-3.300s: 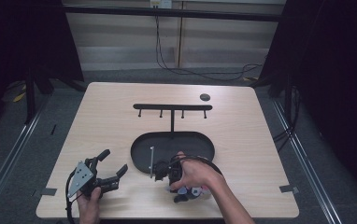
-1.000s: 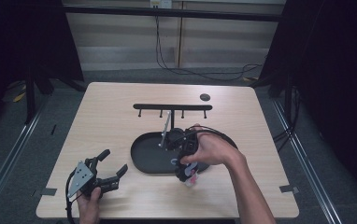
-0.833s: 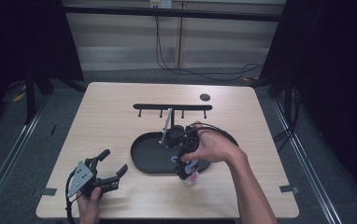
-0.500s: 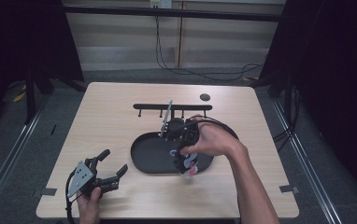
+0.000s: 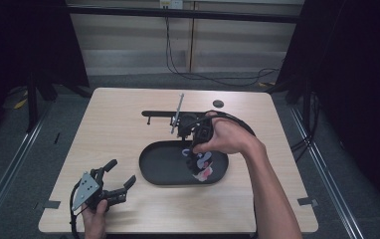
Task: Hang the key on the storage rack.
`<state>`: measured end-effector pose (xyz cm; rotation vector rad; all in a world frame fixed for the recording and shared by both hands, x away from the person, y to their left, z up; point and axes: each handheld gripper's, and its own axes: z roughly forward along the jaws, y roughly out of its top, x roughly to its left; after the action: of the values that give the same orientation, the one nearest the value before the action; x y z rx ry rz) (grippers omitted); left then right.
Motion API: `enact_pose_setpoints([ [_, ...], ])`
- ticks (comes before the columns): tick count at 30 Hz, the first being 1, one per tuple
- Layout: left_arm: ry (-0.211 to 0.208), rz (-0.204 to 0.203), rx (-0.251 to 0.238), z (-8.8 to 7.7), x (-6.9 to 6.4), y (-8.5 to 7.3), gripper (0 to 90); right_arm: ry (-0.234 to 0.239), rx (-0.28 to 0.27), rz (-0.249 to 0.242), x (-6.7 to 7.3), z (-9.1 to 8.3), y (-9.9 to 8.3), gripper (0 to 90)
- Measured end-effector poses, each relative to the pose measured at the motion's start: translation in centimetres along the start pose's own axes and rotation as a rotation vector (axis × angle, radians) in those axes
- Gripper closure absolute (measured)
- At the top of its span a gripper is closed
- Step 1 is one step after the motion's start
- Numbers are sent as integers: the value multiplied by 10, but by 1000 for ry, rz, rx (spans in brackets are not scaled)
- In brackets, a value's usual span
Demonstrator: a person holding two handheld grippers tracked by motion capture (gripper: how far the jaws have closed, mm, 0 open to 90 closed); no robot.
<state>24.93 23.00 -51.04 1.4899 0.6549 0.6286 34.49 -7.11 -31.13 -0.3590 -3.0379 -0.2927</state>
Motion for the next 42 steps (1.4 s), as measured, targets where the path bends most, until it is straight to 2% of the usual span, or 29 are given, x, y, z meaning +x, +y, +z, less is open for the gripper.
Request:
enact_pose_setpoints([
  [3,1,1,0,0,0,0,153,-9,10,-3,-1,-2,1,871],
  [6,1,2,0,0,0,0,153,-13,12,15,-5,-6,1,871],
  [9,0,1,-1,0,0,0,153,-13,6,10,-11,-8,1,871],
  [10,0,2,0,0,0,0,153,-12,16,26,-12,-8,1,872],
  [15,0,2,-1,0,0,0,153,-14,26,34,-22,-9,1,871],
  [18,0,3,-1,0,0,0,153,-27,52,36,-26,-9,1,871],
  [26,0,2,-2,0,0,0,153,-24,62,67,-43,-14,2,871],
  [31,1,-3,-6,0,0,0,153,-23,71,61,-52,-16,7,871],
  [34,1,-3,-6,0,0,0,153,-35,96,62,-56,-16,9,871],
  [42,0,-1,-4,0,0,0,153,-40,121,69,-62,-18,9,871],
])
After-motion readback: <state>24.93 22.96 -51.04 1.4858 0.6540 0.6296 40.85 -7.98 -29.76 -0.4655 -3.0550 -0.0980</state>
